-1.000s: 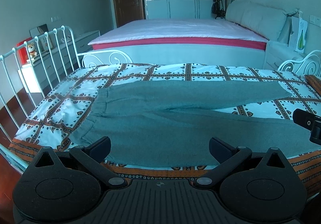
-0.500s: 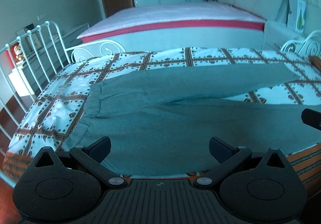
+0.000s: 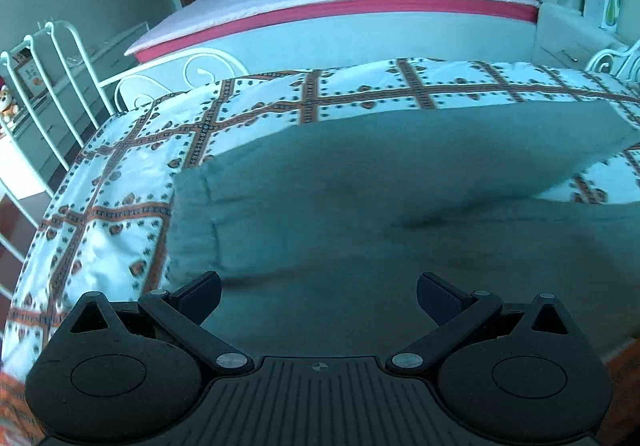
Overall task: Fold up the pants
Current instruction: 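Lower both grippers to the pant legs' hem and close on the fabric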
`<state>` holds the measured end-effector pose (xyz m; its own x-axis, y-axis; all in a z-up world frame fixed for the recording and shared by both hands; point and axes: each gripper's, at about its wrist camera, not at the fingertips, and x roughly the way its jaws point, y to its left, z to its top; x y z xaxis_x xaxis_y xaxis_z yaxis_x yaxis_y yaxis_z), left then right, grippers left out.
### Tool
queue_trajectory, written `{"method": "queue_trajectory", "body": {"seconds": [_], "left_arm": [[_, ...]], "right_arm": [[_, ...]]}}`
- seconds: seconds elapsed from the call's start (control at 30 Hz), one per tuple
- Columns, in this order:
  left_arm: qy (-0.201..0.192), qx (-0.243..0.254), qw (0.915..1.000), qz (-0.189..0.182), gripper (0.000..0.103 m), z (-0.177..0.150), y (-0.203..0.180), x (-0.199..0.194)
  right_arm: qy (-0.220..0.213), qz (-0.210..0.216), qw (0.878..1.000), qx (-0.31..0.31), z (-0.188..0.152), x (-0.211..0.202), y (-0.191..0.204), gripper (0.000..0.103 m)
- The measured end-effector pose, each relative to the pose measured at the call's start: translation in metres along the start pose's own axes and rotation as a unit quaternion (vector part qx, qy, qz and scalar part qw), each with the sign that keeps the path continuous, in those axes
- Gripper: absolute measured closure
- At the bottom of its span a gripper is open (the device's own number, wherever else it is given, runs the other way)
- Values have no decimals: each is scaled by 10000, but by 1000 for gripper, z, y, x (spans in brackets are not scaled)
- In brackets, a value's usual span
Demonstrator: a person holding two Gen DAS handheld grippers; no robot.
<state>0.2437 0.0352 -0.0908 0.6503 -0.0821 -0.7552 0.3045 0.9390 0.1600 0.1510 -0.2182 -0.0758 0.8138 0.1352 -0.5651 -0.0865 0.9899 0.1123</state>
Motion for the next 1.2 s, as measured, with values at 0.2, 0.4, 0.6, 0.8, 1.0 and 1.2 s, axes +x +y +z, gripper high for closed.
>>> {"method": "queue_trajectory", "body": {"seconds": [0.2, 0.4, 0.6, 0.8, 1.0, 1.2], "left_arm": [[193, 203, 9994, 183, 0, 31, 41, 52], [213, 547, 9980, 213, 0, 65, 81, 106], [484, 1047, 9933, 34, 18, 99, 111, 173], [823, 1602, 9826, -453, 21, 114, 131, 229], [1010, 1930, 9703, -1053, 22, 113, 135, 263], [949, 1476, 9747, -1384, 60, 107, 138, 267]], "right_arm": [[156, 328, 9989, -286, 40, 58, 2, 6], [593, 617, 9918, -948, 79, 142, -1, 30], [1130, 763, 9744, -1790, 104, 229, 0, 53], [1465, 1002, 9545, -2397, 123, 297, 0, 61], [1890, 1229, 9310, -2873, 137, 349, 6, 60], [2270, 1459, 9245, -2692, 135, 379, 0, 64]]}}
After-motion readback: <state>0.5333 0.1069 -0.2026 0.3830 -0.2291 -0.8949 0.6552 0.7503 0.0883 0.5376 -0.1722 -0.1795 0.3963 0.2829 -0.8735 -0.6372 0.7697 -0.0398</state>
